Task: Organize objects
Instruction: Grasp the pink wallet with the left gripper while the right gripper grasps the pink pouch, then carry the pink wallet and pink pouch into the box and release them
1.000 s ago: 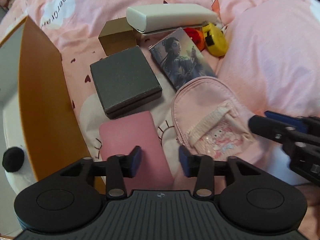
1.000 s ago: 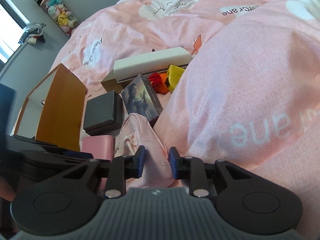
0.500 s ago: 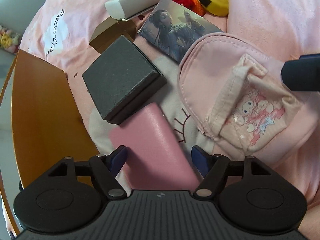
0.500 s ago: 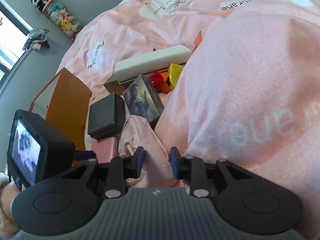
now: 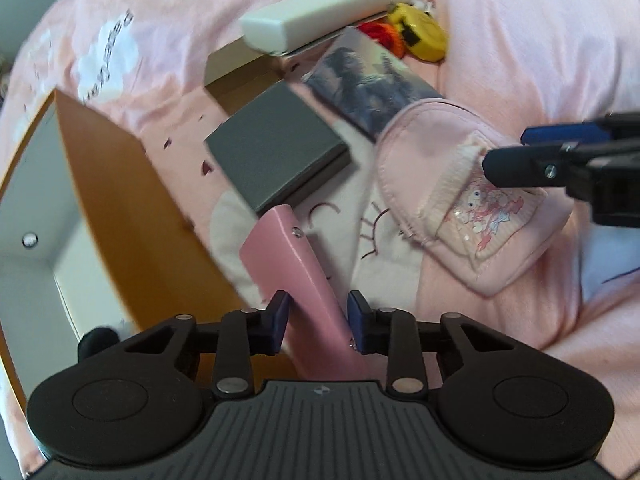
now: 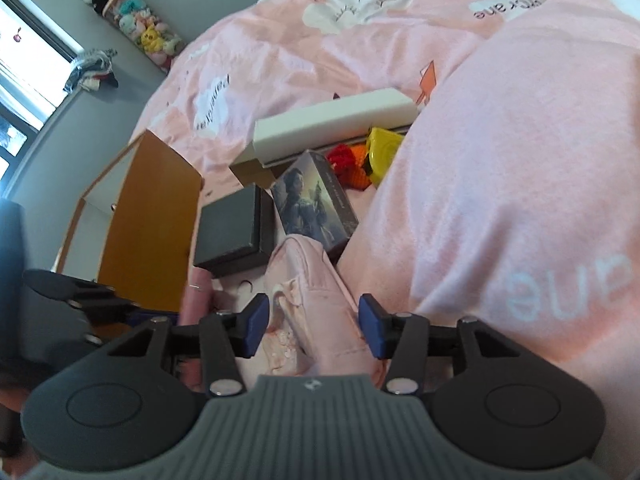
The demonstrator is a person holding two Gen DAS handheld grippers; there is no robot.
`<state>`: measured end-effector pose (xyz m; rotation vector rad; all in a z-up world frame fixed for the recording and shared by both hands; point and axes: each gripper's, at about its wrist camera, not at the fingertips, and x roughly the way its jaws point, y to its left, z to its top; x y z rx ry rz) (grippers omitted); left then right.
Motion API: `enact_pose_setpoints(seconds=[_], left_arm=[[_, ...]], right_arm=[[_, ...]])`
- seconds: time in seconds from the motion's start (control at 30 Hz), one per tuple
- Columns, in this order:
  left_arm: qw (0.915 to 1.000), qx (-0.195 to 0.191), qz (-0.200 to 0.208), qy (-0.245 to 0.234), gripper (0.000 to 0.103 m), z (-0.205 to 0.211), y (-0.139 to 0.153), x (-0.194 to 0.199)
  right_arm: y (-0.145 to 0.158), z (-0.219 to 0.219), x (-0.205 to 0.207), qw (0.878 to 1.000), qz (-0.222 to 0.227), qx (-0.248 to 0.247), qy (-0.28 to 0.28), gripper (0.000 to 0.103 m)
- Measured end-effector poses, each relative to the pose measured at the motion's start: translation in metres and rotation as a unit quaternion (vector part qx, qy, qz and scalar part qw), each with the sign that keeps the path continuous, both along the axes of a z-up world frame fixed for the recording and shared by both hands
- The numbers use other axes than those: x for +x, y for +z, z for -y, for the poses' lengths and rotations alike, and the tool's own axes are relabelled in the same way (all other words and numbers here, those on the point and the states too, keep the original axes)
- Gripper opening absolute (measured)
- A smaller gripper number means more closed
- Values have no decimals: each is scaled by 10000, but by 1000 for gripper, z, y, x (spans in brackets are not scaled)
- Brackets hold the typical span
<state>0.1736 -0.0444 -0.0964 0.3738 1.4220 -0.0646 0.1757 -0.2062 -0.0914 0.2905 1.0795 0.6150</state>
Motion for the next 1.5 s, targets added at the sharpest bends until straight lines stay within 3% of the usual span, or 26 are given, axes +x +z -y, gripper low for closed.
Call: enact_pose_setpoints(seconds=[0.1,0.17,0.3,0.37,0.5,0.6,0.77,0.87,1.0,1.13,1.27,1.5], left_arm=[[9996,-200,-163,118,34,-8,6,5],[9993,-219,-240,173,34,-9,5,8],[9990,-108,-353,257,39,-5,-6,15],[9992,73,-377,142,45,0,-14,16],[9951,871,-384,-280,45,13,-32,15],[9936,1000,-381,-372,41,15,-37,15],[9985,506,-89,-193,33,7,-16,10],[9996,100,265,-11,25,0,3,3],[9945,-666,747,306,21,-11,32,-9],[9814,-1348,1203,651,21,-30,61,-25],[9607,-1965,1675,1020,21,-55,95,-45],[9321,-2190,2484,1465,21,-120,152,-82]], right_arm=[[-8,-4,4,9998,-152,-17,84,51],[-11,-5,4,9994,-273,110,200,36],[-9,-10,-5,9979,-243,305,520,31],[-11,-12,-5,9971,-270,371,601,35],[-17,-11,-2,9937,-498,742,680,36],[-20,-12,-1,9922,-606,850,682,36],[-26,-19,1,9929,-690,693,673,35],[-25,-18,-1,9945,-630,624,563,21],[-12,-17,-10,9970,-385,483,475,17],[11,-10,-18,9977,-160,583,321,17],[46,-12,-27,9978,218,573,249,17],[123,-64,-36,9898,890,771,803,17]])
